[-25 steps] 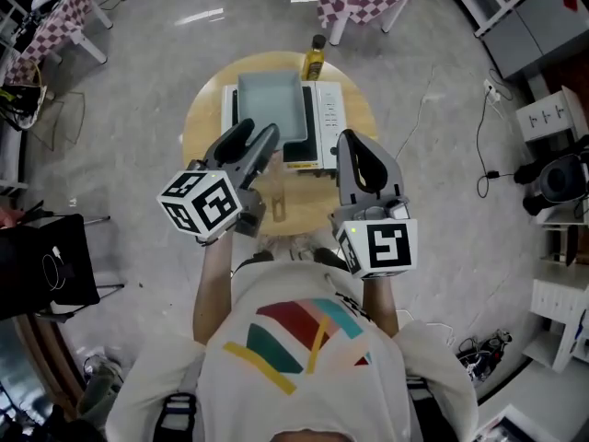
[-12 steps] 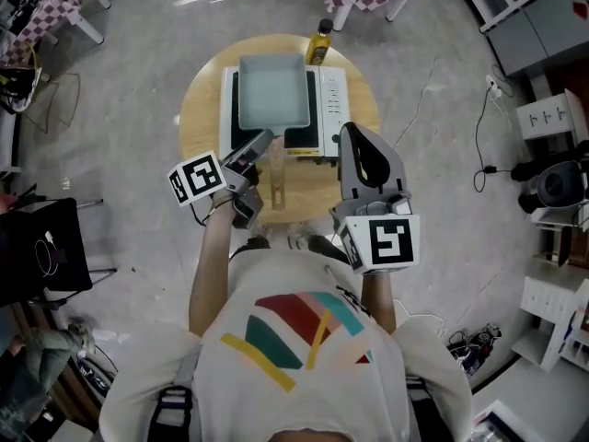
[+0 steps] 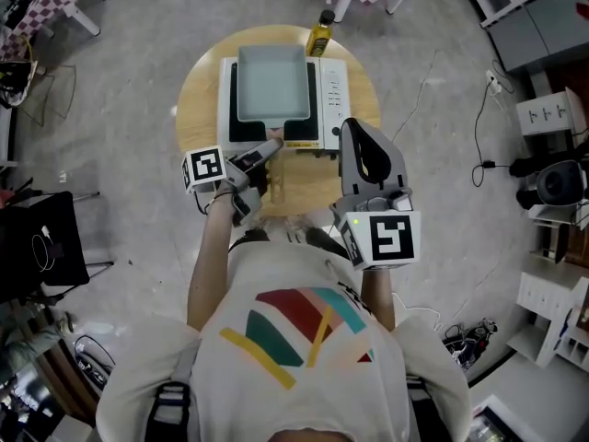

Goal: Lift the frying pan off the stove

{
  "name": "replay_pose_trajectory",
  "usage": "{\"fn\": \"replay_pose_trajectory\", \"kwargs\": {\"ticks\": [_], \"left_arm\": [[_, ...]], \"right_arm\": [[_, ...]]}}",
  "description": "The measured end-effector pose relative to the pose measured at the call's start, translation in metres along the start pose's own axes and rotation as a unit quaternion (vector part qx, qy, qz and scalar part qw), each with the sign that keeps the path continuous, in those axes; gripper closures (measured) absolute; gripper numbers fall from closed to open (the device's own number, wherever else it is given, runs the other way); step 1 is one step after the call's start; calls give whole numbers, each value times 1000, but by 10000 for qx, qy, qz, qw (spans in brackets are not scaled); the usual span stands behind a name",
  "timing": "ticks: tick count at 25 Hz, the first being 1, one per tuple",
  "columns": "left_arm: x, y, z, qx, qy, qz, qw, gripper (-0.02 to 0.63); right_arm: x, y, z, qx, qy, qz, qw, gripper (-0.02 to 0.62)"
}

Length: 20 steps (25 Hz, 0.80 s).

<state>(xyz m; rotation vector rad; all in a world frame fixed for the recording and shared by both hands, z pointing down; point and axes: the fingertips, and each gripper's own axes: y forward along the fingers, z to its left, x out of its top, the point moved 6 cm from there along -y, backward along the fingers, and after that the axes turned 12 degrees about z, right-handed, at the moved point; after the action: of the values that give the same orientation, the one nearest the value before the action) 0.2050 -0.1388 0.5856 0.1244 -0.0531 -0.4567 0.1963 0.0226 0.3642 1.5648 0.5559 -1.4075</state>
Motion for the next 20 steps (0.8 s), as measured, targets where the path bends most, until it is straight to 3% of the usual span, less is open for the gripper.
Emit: {"fn": "replay_pose_trajectory", "kwargs": {"ticks": [6, 12, 17, 20], "left_arm": [[-9, 15, 2, -336, -445, 459, 9974, 360], [-12, 28, 1, -495, -460, 867, 9939, 457], [-16, 38, -7, -720, -327, 1255, 9889, 462], [-16, 41, -8, -620, -265, 1357, 9885, 547]], "right_arm": [[-3, 0, -2, -60, -13, 51, 10000, 601], [-7, -4, -8, -183, 19, 67, 9998, 601], [-11, -8, -13, -319, 72, 113, 9994, 601], [-13, -9, -16, -386, 110, 136, 9991, 601]]}}
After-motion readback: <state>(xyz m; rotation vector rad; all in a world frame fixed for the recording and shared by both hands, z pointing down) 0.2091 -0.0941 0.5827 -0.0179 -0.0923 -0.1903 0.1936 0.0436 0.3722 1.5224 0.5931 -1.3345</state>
